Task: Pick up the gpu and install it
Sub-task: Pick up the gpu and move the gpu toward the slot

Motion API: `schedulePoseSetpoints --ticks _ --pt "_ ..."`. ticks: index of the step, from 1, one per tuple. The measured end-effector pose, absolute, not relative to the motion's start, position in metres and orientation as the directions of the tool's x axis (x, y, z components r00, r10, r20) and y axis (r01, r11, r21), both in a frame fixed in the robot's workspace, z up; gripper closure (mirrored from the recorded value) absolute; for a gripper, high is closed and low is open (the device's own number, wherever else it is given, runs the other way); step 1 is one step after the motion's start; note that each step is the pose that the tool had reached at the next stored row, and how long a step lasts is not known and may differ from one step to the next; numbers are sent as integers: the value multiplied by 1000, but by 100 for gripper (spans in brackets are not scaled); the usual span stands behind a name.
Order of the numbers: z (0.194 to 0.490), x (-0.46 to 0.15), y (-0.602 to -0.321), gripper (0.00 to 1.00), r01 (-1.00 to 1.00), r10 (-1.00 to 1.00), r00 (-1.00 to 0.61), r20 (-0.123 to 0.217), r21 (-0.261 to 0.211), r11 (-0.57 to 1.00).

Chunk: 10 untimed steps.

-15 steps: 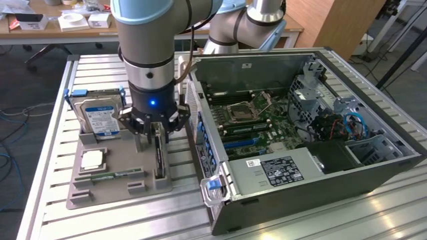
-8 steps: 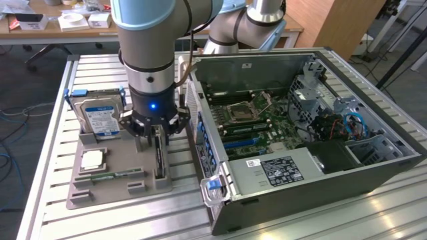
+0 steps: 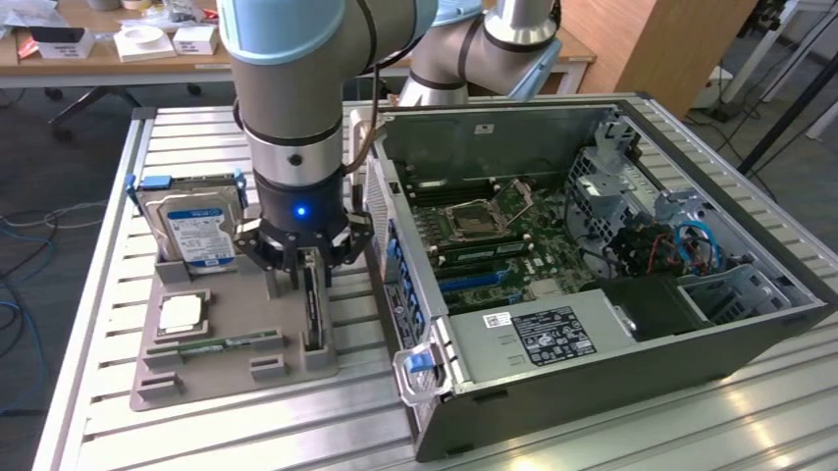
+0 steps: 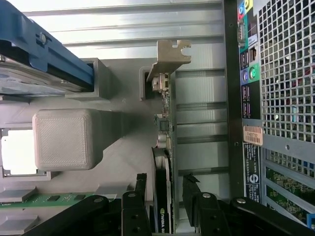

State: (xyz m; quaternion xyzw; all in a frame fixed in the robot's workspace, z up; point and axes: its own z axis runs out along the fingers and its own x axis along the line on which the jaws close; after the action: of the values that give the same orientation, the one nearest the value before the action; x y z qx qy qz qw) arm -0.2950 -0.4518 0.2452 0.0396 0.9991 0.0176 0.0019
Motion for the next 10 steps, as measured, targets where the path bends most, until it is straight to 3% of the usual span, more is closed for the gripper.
schedulePoseSetpoints --ticks 10 --pt "239 -295 -452 57 79 79 -997 -2 35 996"
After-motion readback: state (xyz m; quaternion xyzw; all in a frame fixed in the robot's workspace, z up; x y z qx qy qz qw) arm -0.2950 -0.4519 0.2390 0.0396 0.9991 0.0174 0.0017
